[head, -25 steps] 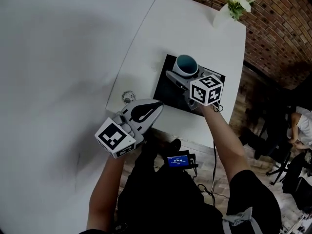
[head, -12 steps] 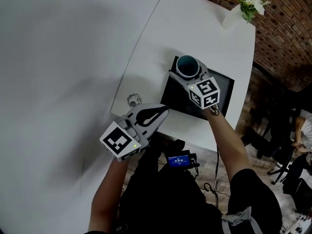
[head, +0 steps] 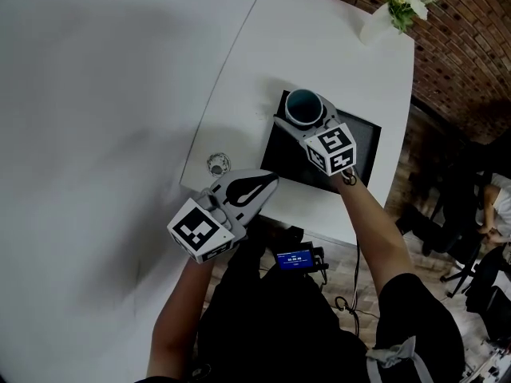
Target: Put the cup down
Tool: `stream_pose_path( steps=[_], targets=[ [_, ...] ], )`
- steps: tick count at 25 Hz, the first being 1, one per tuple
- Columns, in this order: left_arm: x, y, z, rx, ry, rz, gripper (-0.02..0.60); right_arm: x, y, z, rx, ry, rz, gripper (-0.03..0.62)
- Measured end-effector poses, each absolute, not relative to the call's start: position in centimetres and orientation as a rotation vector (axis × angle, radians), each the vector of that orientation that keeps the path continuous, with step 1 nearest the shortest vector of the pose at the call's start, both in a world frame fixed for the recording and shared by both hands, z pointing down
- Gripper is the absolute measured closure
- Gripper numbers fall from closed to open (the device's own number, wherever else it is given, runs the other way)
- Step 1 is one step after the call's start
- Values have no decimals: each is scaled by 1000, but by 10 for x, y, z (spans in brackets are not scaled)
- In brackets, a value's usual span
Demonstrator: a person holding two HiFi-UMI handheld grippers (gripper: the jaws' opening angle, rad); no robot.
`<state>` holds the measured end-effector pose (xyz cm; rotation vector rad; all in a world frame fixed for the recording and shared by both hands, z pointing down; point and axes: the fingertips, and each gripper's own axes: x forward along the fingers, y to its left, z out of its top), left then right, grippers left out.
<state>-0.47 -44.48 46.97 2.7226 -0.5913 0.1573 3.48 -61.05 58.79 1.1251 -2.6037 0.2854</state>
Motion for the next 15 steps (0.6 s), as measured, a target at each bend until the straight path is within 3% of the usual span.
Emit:
stream_pose_path(
  steps=[15],
  targets=[
    [-1,-423,469,2736,-610,179,574,71,-570,591,1158,-2540,352,197]
  ],
)
